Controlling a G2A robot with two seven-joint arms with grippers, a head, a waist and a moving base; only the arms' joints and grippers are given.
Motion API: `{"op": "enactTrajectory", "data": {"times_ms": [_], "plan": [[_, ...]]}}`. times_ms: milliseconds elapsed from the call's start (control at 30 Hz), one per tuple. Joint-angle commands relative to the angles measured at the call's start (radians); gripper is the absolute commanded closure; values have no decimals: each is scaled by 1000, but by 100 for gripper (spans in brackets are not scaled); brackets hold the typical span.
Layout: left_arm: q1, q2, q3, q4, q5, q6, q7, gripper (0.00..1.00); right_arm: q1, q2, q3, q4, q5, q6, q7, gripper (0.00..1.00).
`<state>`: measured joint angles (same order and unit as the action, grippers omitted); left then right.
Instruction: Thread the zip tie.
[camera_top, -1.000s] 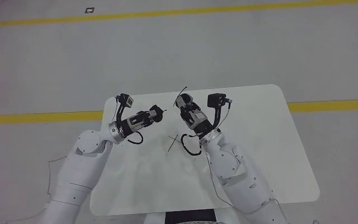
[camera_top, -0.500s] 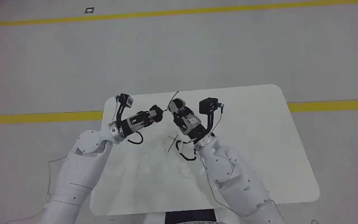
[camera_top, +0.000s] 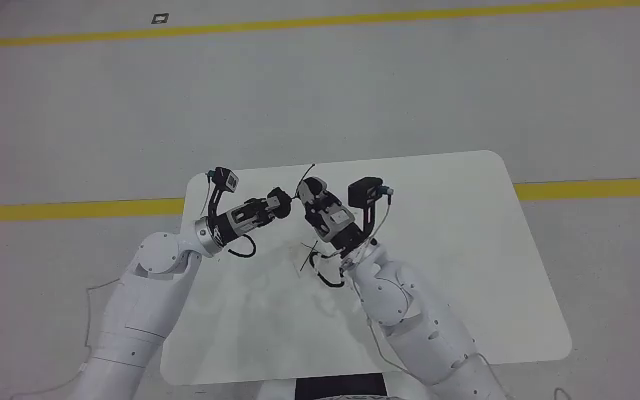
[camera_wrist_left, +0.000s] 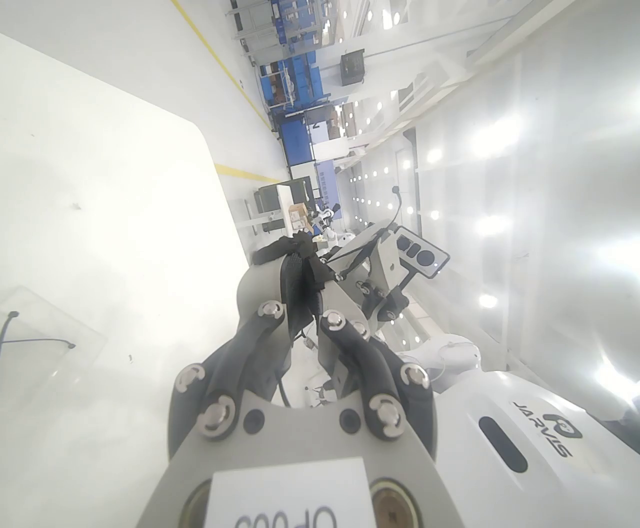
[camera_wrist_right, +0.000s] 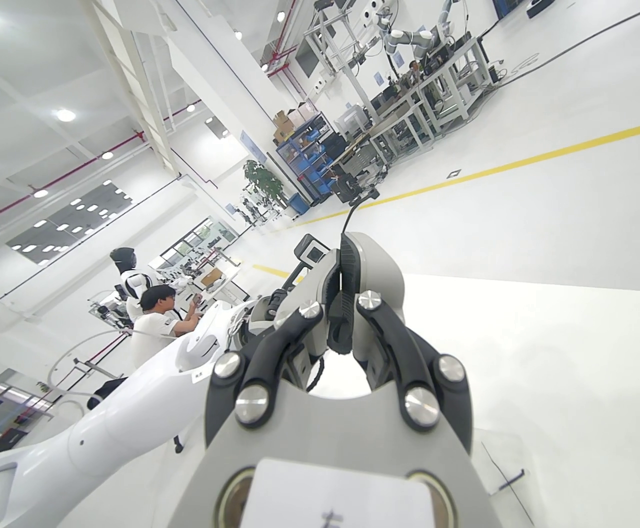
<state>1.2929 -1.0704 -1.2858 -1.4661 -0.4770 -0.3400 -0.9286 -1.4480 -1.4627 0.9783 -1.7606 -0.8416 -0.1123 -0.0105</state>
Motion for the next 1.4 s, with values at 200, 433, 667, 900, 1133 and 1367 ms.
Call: {"op": "enactTrajectory", "data": {"times_ms": [200,433,667,900,1133,1367], "plan": [[0,0,0,0,0,0,0,100,6,-1,-3,11,-10,12,-22,100],[0,0,0,0,0,0,0,100,7,-1,-4,16,-12,14,-21,100],[0,0,0,0,0,0,0,100,13,-2,-1,26,-11,21,-28,100],[0,0,0,0,0,0,0,100,12,-2,3,28,-6,25,-36,100],[0,0,0,0,0,0,0,100,11,-2,-1,32,-6,23,-31,100],[0,0,0,0,0,0,0,100,13,-2,-2,35,-7,24,-26,100]]}}
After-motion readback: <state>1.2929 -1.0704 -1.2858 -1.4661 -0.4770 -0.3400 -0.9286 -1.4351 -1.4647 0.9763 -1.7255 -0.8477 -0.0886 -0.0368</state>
